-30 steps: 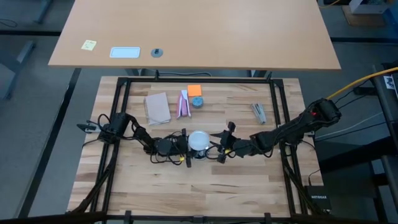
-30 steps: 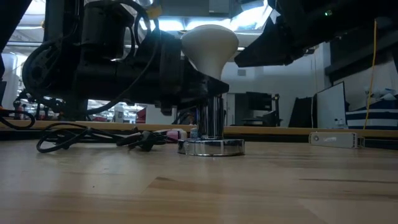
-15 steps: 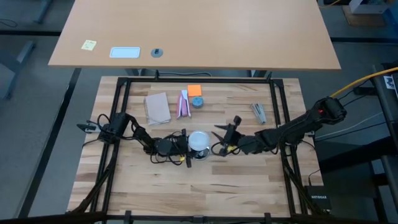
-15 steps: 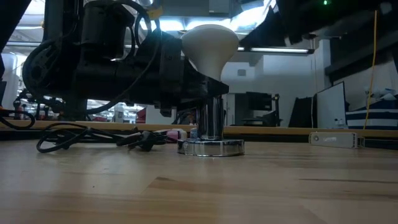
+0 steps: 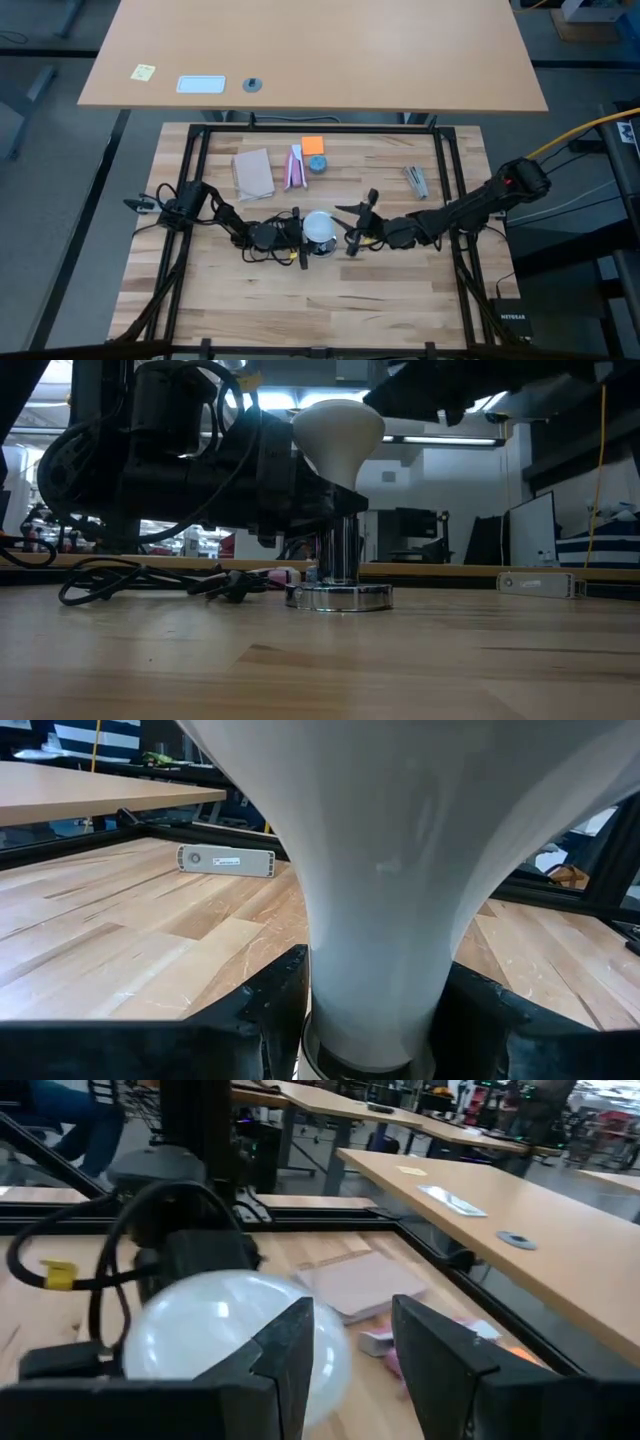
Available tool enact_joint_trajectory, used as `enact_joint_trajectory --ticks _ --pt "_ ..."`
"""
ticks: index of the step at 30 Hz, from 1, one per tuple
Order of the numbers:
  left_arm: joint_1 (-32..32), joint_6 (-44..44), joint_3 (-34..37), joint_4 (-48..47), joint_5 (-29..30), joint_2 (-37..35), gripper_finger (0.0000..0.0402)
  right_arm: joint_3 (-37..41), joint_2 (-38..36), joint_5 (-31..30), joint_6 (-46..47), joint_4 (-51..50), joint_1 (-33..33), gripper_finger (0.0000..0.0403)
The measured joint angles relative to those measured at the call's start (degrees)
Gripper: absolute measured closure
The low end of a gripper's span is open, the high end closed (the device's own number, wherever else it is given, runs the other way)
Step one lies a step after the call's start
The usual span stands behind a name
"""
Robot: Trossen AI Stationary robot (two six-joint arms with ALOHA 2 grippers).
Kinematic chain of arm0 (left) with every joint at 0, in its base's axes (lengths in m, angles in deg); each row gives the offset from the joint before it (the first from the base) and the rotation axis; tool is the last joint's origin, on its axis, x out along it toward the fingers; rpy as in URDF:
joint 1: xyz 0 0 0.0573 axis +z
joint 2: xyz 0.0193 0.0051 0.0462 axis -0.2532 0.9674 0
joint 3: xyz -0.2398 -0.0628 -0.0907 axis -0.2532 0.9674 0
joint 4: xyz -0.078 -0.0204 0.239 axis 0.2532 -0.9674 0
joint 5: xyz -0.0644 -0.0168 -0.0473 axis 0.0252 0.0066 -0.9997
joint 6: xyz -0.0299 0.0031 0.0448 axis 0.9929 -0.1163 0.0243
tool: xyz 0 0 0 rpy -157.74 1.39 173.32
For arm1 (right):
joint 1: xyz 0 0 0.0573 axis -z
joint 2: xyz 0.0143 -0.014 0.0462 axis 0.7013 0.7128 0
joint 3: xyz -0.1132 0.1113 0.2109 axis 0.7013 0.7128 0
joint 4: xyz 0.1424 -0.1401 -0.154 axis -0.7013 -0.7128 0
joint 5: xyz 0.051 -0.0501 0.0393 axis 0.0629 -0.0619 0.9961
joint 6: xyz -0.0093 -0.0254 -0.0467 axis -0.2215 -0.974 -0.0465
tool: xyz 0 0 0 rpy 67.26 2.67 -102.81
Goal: Screw lightbulb
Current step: Insert the lightbulb into the lamp
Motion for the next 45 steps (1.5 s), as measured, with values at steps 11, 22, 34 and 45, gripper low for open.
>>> enact_joint_trajectory --ticks 11,22,34,45 --pt "0.0 0.1 0.0 -0.1 0.0 0.0 0.0233 -6.2 6.2 3.1 -2.7 -3.1 0.0 0.0260" --pt "-0.2 1.1 0.0 0.3 0.4 0.0 0.0233 -6.7 6.3 4.1 -1.0 -5.8 -0.1 0.0260" --pt "-0.2 5.2 0.0 -0.6 0.7 0.0 0.0218 -6.7 6.4 4.6 -1.0 -6.1 0.0 0.0260" --pt "-0.3 5.4 0.0 -0.8 0.8 0.0 0.0184 -6.6 6.4 4.8 -1.0 -6.2 -0.1 0.0260"
